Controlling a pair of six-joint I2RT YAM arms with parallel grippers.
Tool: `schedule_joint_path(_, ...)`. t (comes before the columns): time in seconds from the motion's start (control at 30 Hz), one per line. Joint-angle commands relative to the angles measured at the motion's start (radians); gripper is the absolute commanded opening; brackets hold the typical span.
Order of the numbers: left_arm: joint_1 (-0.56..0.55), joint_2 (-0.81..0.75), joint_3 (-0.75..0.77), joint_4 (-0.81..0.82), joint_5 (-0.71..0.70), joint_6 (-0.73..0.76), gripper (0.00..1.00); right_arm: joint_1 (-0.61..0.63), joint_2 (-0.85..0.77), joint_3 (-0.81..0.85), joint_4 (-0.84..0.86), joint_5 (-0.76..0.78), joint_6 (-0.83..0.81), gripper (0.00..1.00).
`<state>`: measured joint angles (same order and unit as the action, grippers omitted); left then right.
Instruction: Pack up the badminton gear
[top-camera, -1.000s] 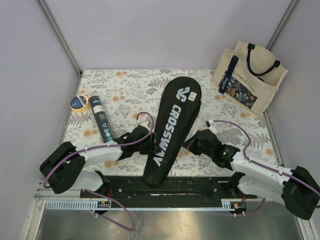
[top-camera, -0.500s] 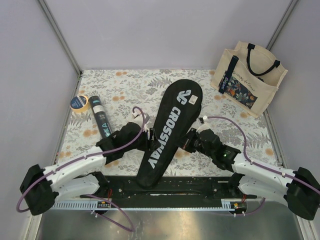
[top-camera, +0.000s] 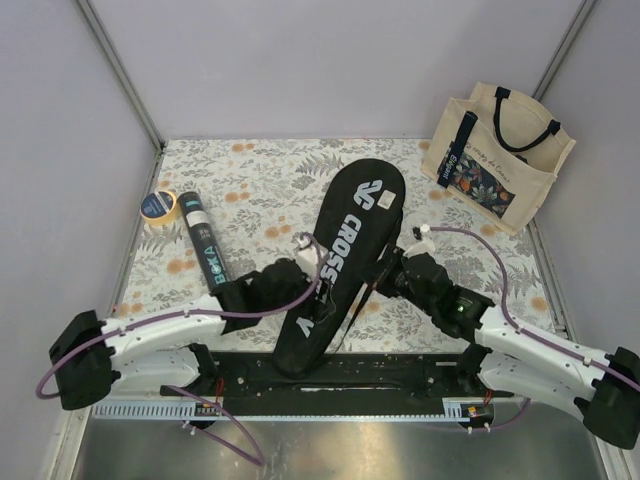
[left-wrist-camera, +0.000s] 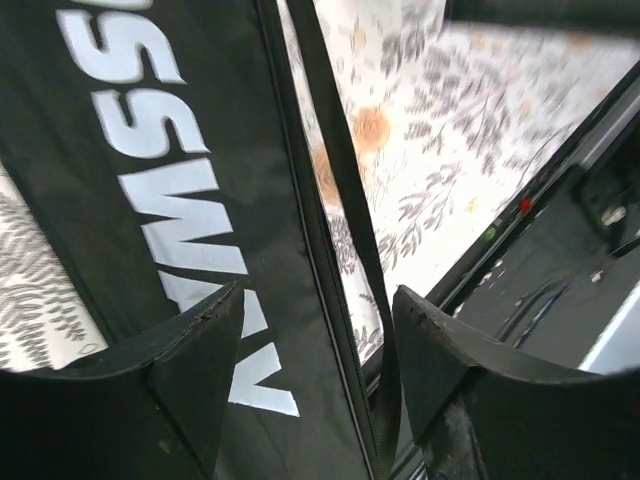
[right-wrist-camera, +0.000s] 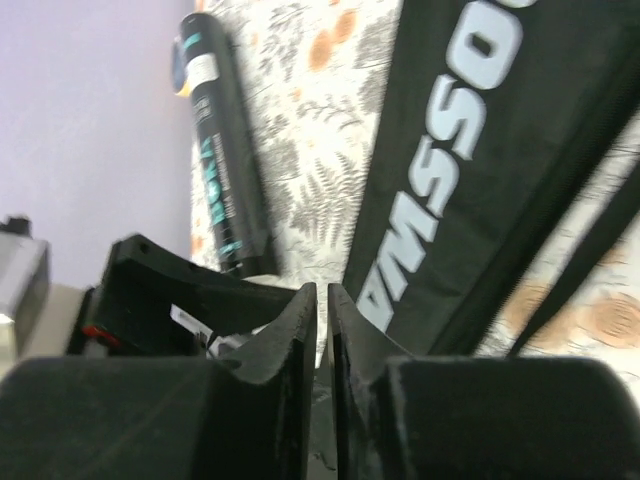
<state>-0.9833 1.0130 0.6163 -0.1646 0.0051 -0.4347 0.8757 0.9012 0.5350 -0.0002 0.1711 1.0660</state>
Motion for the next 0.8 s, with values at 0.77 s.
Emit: schedule_joint_path(0.77, -0.261, 0.742, 0.384, 0.051, -0.264, 0.080, 0.56, 0.005, -0.673, -0.096, -0.501, 0.458, 0.014, 0.26)
